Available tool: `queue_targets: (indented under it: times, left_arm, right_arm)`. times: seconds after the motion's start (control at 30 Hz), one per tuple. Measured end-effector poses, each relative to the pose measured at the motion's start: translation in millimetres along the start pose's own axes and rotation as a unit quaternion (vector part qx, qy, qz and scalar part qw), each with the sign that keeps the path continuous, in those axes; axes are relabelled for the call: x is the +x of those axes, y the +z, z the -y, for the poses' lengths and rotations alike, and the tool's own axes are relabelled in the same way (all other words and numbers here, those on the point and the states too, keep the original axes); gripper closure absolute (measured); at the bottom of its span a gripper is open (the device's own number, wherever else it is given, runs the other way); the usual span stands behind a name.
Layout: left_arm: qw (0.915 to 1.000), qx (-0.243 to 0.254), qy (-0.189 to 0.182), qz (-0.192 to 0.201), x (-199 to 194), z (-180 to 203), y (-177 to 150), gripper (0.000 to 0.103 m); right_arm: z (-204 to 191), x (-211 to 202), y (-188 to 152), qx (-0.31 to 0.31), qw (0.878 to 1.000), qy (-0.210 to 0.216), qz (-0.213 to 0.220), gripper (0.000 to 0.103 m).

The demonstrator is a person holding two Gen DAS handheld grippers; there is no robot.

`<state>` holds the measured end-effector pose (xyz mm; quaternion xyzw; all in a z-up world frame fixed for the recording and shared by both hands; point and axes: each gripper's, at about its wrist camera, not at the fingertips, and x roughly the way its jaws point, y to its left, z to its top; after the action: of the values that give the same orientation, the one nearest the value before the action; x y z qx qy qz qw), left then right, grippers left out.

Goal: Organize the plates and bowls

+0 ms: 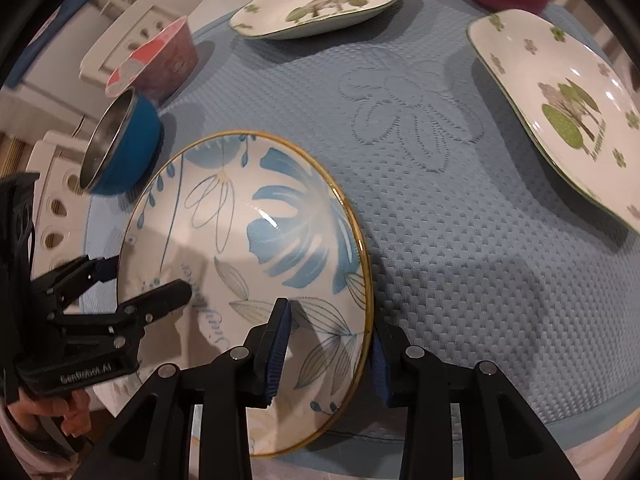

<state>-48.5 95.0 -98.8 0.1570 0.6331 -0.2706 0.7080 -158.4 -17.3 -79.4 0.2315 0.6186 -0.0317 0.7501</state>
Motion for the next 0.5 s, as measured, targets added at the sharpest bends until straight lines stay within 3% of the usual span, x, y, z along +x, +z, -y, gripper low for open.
queue_targets:
  times: [0.13,0.2,0.23,0.3,0.37,0.5]
  left_arm:
    - [0.9981,-0.048,0.023,-0.031,-6,2,-5,0.035]
    - [0.9965,-0.063,0.041,-0.035,-13,5,-7,0.033]
    - [0.9956,-0.071,0.049,-0.037,-17,7,-6,0.031]
    - [0.9935,-0.081,0.065,-0.045,-22,11,-4,0.029]
    - [0.9922,-0.088,0.071,-0.051,-26,15,0,0.029]
    - [0.9911,-0.101,0.072,-0.048,-42,33,16,0.028]
  right_arm:
    - [10,-11,-5,-0.048,0.998,-0.005,-0.034,0.068]
    - [22,-22,-7,-0.063,0.997,-0.002,-0.04,0.059]
    - [29,-30,-8,-0.063,0.997,0.004,-0.037,0.051]
    - [49,-50,-9,-0.059,0.998,0.001,-0.022,0.048]
    - [70,-67,-9,-0.051,0.999,-0.005,-0.014,0.038]
    - [116,-97,-5,-0.042,0.999,-0.016,-0.001,0.033]
